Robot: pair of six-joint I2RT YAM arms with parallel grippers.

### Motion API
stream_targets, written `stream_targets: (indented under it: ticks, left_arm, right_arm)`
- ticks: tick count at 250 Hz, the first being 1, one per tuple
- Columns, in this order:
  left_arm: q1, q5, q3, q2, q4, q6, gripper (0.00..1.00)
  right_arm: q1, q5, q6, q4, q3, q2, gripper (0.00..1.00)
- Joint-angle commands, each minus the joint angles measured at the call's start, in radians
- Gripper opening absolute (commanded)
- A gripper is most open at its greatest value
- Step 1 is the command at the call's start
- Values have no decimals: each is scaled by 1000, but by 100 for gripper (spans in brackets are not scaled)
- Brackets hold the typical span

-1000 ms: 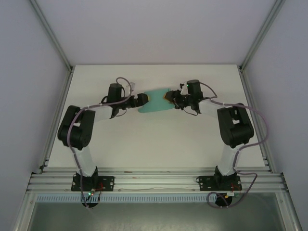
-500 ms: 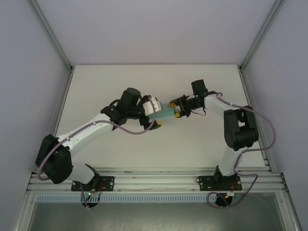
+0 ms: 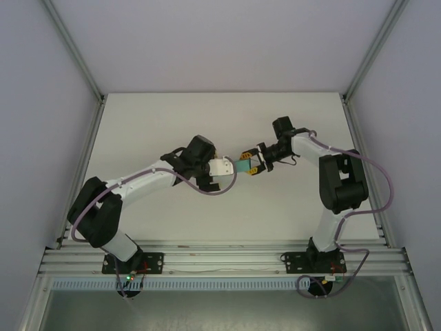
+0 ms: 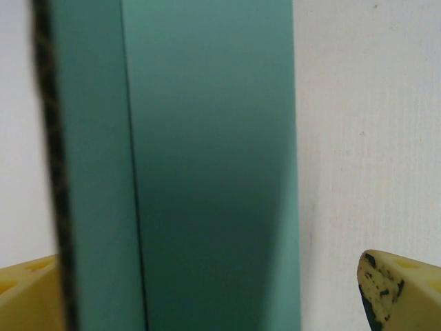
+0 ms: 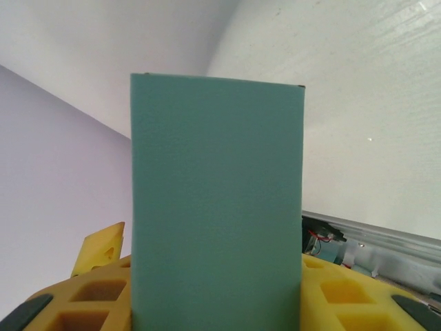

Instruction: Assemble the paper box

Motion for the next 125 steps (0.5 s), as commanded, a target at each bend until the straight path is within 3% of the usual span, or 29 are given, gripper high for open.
stream_targets:
  ticks: [1, 33, 82, 125]
  left_arm:
    - [-8, -59, 17, 3, 91, 18, 98]
    - [-8, -73, 40, 27, 120, 2, 78]
    - [-8, -105, 47, 45, 160, -10, 55]
    - [-8, -102, 19, 13, 191, -3, 42]
  right_arm:
    - [1, -32, 5, -72, 40, -40, 40]
    - [5, -40, -15, -101, 44, -34, 42]
    - [18, -54, -16, -103, 46, -50, 44]
    - [18, -37, -27, -112, 51, -67, 57]
